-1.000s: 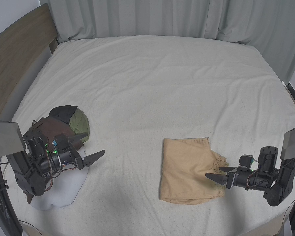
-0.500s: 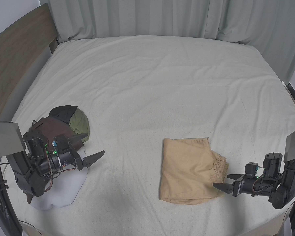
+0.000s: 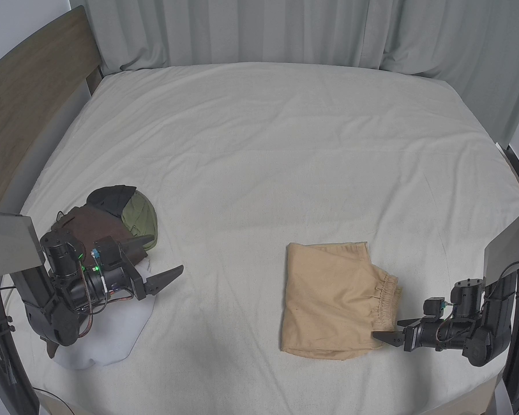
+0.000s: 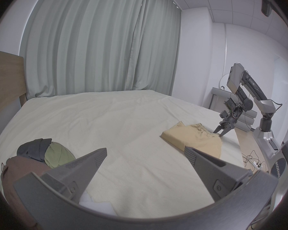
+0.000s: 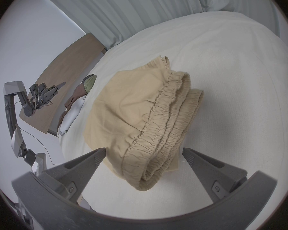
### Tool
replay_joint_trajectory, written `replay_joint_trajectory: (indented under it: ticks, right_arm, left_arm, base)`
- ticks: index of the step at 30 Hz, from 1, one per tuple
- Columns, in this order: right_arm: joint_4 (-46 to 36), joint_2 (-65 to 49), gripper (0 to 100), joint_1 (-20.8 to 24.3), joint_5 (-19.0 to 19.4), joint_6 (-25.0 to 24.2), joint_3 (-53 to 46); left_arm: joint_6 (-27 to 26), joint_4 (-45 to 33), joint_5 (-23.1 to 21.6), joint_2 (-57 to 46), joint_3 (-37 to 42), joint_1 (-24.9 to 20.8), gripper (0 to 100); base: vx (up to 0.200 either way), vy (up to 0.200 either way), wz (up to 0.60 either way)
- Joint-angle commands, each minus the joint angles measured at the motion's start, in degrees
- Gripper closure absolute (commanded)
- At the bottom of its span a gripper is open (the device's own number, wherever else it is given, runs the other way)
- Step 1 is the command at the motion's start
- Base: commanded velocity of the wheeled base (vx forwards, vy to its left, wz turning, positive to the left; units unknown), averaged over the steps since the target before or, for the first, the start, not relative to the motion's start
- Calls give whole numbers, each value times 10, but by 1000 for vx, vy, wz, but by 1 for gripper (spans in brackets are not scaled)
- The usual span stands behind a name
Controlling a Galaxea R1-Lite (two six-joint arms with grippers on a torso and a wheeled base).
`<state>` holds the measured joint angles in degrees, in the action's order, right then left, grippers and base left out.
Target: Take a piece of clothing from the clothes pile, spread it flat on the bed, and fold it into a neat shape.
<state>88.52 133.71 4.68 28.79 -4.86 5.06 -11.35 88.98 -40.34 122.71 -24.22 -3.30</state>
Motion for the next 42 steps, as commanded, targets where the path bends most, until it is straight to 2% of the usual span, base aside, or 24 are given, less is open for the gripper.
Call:
replay_joint_trajectory:
  ticks: [1,9,17,28,29,42]
  right_arm:
    - [0,34,0,-4,0,-1,13]
    - [0,72,0,4,1,-8,50]
    - [0,74,0,30,4,-48,72]
    - [1,71,0,31,4,-48,72]
    - [1,71,100,31,4,-48,72]
    - [1,70,100,31,4,-48,70]
  left_arm:
    - [0,1,0,0,1,0,0]
    - [0,0,0,0,1,0,0]
    - [0,0,0,0,1,1,0]
    - [0,0,0,0,1,1,0]
    - [0,1,0,0,1,1,0]
    - [0,0,0,0,1,1,0]
  base:
    - [0,0,0]
    - [0,0,0]
    - [0,0,0]
    - [0,0,0]
    - [0,0,0]
    - [0,0,0]
